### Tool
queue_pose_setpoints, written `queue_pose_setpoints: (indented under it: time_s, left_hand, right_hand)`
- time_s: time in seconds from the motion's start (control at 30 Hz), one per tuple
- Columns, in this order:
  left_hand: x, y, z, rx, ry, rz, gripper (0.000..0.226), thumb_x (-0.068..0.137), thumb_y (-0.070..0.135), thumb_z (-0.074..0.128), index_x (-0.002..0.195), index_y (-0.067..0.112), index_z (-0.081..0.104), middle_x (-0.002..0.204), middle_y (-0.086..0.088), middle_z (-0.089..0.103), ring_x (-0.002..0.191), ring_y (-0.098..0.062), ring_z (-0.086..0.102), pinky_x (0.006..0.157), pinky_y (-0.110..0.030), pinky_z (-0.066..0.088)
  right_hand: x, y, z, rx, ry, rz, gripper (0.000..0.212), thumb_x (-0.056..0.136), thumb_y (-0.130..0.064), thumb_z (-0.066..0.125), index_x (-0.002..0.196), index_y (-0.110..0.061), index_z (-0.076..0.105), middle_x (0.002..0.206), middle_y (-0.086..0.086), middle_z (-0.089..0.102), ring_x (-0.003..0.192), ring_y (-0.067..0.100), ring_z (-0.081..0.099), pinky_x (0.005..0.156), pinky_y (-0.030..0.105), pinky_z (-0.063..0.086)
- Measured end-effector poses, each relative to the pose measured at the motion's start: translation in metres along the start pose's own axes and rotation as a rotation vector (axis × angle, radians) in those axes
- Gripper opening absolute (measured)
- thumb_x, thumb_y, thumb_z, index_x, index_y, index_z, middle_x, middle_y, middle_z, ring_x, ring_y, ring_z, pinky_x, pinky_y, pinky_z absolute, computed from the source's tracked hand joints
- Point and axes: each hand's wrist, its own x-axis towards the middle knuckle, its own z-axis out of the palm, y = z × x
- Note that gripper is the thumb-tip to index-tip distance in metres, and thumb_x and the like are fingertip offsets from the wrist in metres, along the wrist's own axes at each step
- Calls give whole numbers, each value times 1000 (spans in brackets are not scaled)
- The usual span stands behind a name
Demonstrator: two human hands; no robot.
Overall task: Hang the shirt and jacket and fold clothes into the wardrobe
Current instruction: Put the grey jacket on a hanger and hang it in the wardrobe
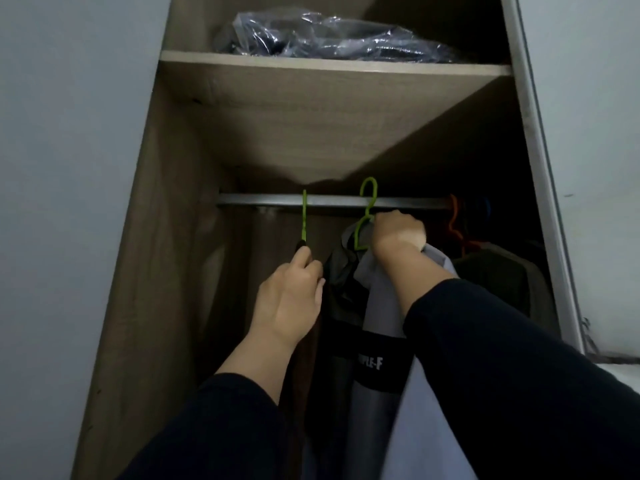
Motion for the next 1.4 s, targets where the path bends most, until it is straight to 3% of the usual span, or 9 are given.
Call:
queue_pose_setpoints:
  time_s: [0.23,0.37,0.47,0.63,0.73,0.9,1.1,1.23,1.4]
  left_hand:
    - [-7,-2,7,-1,-44,-29,19,90,6,51,103,20,54,107,4,40,83,-16,50,60,-32,51]
    - [-9,-3,2,13,-98,-26,20,91,4,50,101,21,52,109,4,37,85,-16,46,61,-32,49]
    - [-14,1,-4,24,-129,-38,23,90,5,50,106,22,52,119,2,35,92,-18,45,66,-33,52]
    - [-36,18,-11,26,-107,-62,62,85,3,58,138,26,35,144,0,12,112,-22,43,75,-33,56]
    - [-52,28,-17,14,-162,-87,66,88,10,56,144,27,27,151,2,4,121,-22,39,81,-32,55]
    - [-76,35,-32,115,-290,-118,57,90,20,53,143,25,32,157,1,-8,133,-28,28,91,-38,50]
    - [-117,40,-68,271,-478,-212,55,92,28,46,145,29,28,157,1,2,138,-27,24,101,-50,40]
    - [-159,54,-112,402,-472,-334,53,91,29,46,143,29,32,157,0,13,142,-23,20,114,-54,19]
    - [-217,74,-189,734,-519,-494,53,89,32,46,140,26,35,157,-1,16,145,-21,12,114,-54,15]
  right_hand:
    - [-4,-4,17,-22,-87,-4,25,96,-8,43,112,-10,63,111,8,65,102,24,63,66,32,41]
    - [-9,-2,8,-28,-54,-3,20,95,-10,48,107,-12,64,95,6,63,85,22,60,65,32,39]
    - [-18,1,-2,-34,-45,-22,20,92,-9,52,108,-11,63,100,6,63,86,23,60,65,31,40]
    - [-51,4,-10,-84,28,-84,29,93,-19,49,120,-14,59,119,8,60,112,28,52,85,39,40]
    - [-82,3,-7,-223,113,-175,43,89,-31,54,130,-19,52,139,13,43,133,35,30,110,53,20]
    - [-145,13,9,-192,54,-266,56,92,-41,50,144,-23,38,159,20,1,146,37,-7,113,59,-10]
    - [-220,31,24,-35,-22,-415,57,95,-34,47,148,-25,29,158,21,-10,145,34,-17,114,60,-11]
    - [-255,30,24,125,-25,-502,58,94,-29,46,148,-25,27,159,20,-4,146,33,-13,112,61,-12]
    - [-306,11,6,328,-44,-663,57,94,-28,47,148,-27,29,160,17,1,147,31,-9,112,57,-14]
